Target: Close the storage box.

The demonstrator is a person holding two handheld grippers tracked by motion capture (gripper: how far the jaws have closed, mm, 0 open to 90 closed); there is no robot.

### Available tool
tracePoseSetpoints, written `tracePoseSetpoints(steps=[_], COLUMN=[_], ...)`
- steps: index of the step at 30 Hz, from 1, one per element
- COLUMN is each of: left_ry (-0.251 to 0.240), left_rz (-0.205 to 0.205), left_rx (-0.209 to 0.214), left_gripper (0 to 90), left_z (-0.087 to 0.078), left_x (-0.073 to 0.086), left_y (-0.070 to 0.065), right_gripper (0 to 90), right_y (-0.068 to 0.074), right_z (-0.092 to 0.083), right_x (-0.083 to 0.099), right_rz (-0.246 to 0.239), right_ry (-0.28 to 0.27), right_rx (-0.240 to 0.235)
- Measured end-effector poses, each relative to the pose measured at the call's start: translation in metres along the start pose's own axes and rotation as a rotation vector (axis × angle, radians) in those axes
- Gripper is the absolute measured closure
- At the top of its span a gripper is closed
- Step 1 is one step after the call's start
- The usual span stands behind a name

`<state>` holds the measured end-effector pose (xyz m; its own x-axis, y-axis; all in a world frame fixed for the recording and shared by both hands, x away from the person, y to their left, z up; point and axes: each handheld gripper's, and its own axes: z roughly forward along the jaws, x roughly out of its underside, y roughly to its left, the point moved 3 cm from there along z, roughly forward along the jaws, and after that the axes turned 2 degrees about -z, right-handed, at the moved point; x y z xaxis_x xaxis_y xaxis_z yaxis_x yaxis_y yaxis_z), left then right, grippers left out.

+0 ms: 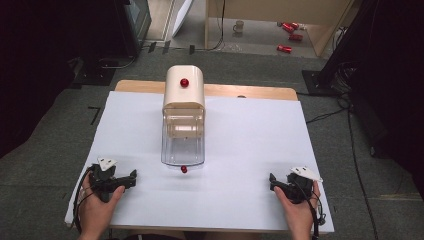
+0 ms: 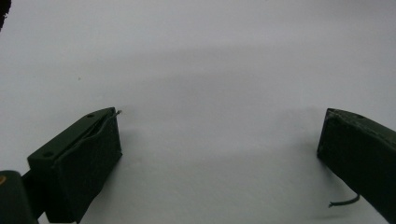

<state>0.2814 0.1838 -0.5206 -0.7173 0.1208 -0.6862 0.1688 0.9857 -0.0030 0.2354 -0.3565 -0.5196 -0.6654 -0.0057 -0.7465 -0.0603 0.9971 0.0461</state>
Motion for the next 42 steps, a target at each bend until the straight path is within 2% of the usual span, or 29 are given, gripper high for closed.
tracePoseSetpoints(steps=[4, 10, 11, 14, 15, 17, 20, 21, 25, 30, 33, 42], left_ry=[0.000, 0.000, 0.000, 0.000, 0.001, 0.000, 0.000, 0.001, 0.000, 0.001, 0.001, 0.001], left_rz=[0.000, 0.000, 0.000, 0.000, 0.000, 0.000, 0.000, 0.000, 0.000, 0.000, 0.000, 0.001], left_rx=[0.000, 0.000, 0.000, 0.000, 0.000, 0.000, 0.000, 0.000, 0.000, 0.000, 0.000, 0.000], left_gripper=[0.0, 0.0, 0.0, 0.0, 0.0, 0.0, 0.0, 0.0, 0.0, 0.0, 0.0, 0.0], left_z=[0.000, 0.000, 0.000, 0.000, 0.000, 0.000, 0.000, 0.000, 0.000, 0.000, 0.000, 0.000], left_x=[0.000, 0.000, 0.000, 0.000, 0.000, 0.000, 0.000, 0.000, 0.000, 0.000, 0.000, 0.000], left_y=[0.000, 0.000, 0.000, 0.000, 0.000, 0.000, 0.000, 0.000, 0.000, 0.000, 0.000, 0.000], right_gripper=[12.7, 13.6, 14.5, 17.0, 19.6, 21.1, 31.4, 31.4, 35.4, 39.1, 43.1, 48.4], right_y=[0.007, 0.026, 0.033, 0.040, 0.047, 0.050, 0.066, 0.066, 0.082, 0.101, 0.117, 0.141], right_z=[-0.003, -0.009, -0.011, -0.013, -0.016, -0.018, -0.022, -0.022, -0.022, -0.023, -0.024, -0.023], right_x=[-0.003, -0.007, -0.009, -0.011, -0.014, -0.016, -0.021, -0.021, -0.025, -0.030, -0.033, -0.035], right_rz=[-0.009, -0.049, -0.061, -0.073, -0.079, -0.082, -0.099, -0.099, -0.128, -0.143, -0.155, -0.186], right_ry=[-0.018, -0.046, -0.056, -0.072, -0.088, -0.095, -0.119, -0.119, -0.121, -0.136, -0.136, -0.137], right_rx=[0.009, -0.014, -0.024, -0.034, -0.047, -0.057, -0.113, -0.113, -0.160, -0.192, -0.228, -0.280])
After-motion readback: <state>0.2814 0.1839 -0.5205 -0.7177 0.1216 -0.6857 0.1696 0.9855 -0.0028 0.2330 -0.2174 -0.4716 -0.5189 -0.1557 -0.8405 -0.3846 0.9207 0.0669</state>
